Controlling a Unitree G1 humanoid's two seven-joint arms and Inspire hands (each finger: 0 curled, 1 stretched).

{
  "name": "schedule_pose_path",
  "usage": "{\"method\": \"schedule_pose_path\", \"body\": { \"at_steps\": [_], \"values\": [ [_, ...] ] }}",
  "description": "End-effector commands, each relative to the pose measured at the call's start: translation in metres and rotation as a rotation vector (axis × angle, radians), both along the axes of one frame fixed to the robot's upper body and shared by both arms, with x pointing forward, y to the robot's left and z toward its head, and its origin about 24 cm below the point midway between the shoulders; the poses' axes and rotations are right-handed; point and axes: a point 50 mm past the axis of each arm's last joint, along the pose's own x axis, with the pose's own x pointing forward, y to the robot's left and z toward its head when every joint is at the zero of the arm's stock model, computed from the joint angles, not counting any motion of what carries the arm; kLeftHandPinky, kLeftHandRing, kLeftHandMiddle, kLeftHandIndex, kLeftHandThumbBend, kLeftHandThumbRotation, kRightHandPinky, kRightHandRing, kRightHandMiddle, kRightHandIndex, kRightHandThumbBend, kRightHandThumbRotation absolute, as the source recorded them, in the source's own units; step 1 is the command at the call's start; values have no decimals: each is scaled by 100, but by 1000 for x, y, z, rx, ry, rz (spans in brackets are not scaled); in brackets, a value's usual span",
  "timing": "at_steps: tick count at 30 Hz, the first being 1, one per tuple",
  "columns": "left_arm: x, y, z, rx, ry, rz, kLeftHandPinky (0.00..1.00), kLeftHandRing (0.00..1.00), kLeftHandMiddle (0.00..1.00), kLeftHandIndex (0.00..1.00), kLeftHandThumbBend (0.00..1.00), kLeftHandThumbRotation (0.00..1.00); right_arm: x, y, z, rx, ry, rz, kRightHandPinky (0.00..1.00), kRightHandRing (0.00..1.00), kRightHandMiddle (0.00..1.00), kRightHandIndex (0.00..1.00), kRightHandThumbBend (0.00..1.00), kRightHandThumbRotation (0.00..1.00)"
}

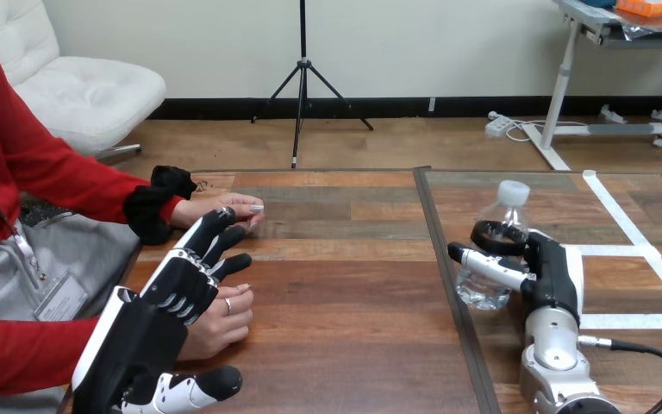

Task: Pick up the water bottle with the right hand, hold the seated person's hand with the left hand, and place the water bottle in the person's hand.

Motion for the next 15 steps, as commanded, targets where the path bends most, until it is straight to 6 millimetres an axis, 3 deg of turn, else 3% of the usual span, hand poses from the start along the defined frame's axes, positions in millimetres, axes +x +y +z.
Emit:
{"method": "schedule_pose_path", "body": {
  "at_steps": [1,15],
  "values": [
    [8,-2,14,-15,-68,1,86,93,96,92,100,47,2,12,0,37,-13,13,36,39,41,36,80,0],
    [8,-1,13,-16,-61,1,85,94,96,92,100,46,4,12,3,97,-37,20,20,22,24,22,71,0]
  ]
}}
